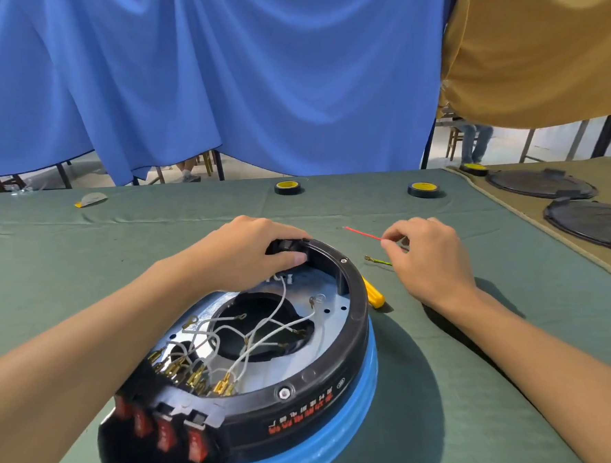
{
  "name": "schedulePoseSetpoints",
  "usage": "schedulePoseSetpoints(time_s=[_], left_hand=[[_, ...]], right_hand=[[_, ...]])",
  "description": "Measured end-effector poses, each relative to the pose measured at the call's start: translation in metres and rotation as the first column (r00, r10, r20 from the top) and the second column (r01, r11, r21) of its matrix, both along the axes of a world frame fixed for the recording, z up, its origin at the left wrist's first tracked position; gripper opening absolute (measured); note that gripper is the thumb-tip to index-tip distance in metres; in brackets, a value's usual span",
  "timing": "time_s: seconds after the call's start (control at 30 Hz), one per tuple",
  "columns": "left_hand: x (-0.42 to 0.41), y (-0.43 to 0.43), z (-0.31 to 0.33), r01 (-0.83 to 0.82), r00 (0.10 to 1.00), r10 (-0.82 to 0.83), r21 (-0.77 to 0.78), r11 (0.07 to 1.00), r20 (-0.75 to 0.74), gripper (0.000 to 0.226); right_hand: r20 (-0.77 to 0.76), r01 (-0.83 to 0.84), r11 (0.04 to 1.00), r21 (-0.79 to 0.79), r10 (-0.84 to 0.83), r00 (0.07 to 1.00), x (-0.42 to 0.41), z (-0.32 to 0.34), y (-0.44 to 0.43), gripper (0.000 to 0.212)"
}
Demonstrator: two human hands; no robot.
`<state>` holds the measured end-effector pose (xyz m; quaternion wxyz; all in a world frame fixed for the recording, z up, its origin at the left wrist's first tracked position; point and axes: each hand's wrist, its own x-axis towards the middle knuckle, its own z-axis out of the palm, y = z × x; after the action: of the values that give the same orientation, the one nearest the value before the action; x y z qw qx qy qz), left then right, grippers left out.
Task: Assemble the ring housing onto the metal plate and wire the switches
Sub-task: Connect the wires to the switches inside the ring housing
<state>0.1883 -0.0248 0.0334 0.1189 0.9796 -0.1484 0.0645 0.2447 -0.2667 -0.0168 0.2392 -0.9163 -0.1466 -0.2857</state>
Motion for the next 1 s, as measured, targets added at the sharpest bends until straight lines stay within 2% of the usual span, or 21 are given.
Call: schedulePoseSetpoints(time_s=[0.1,0.2,0.33,0.47,0.73,0.83,0.93,1.0], left_hand=[[0.000,-0.002,-0.005,-0.064,0.991,0.078,-0.128,0.990,0.111,0.041],[-0.002,-0.008,-0.001,-0.033,0.968,0.137,-0.431,0.902,0.212,0.024],[-0.007,-0.011,0.005,0.055,0.992,0.036,-0.689,0.723,0.117,0.018],[-0.012,-0.010,0.009,0.078,0.997,-0.032,-0.790,0.608,0.073,0.011],[-0.018,-0.010,0.013,0.075,0.992,-0.127,-0.866,0.494,0.014,0.016],[-0.018,-0.011,0.014,0.055,0.996,-0.084,-0.880,0.472,0.017,0.019],[-0.016,-0.009,0.015,0.007,0.999,0.034,-0.910,0.415,0.024,0.011],[-0.015,-0.006,0.016,-0.029,0.994,0.109,-0.922,0.386,0.014,0.010]], right_hand=[[0.087,-0.146,0.967,0.210,0.131,0.988,-0.015,0.011,0.006,0.008],[0.175,-0.288,0.893,0.347,0.240,0.955,-0.036,0.021,0.016,0.006],[0.360,-0.385,0.893,0.231,0.289,0.887,-0.053,0.023,0.026,0.002],[0.442,-0.396,0.909,0.132,0.303,0.844,-0.056,0.020,0.029,0.001],[0.386,-0.405,0.903,0.142,0.326,0.863,-0.053,0.017,0.028,0.003],[0.346,-0.418,0.891,0.180,0.341,0.874,-0.055,0.019,0.029,0.002],[0.216,-0.431,0.822,0.373,0.375,0.902,-0.052,0.023,0.029,0.007],[0.098,-0.422,0.712,0.561,0.449,0.888,-0.050,0.025,0.026,0.013]])
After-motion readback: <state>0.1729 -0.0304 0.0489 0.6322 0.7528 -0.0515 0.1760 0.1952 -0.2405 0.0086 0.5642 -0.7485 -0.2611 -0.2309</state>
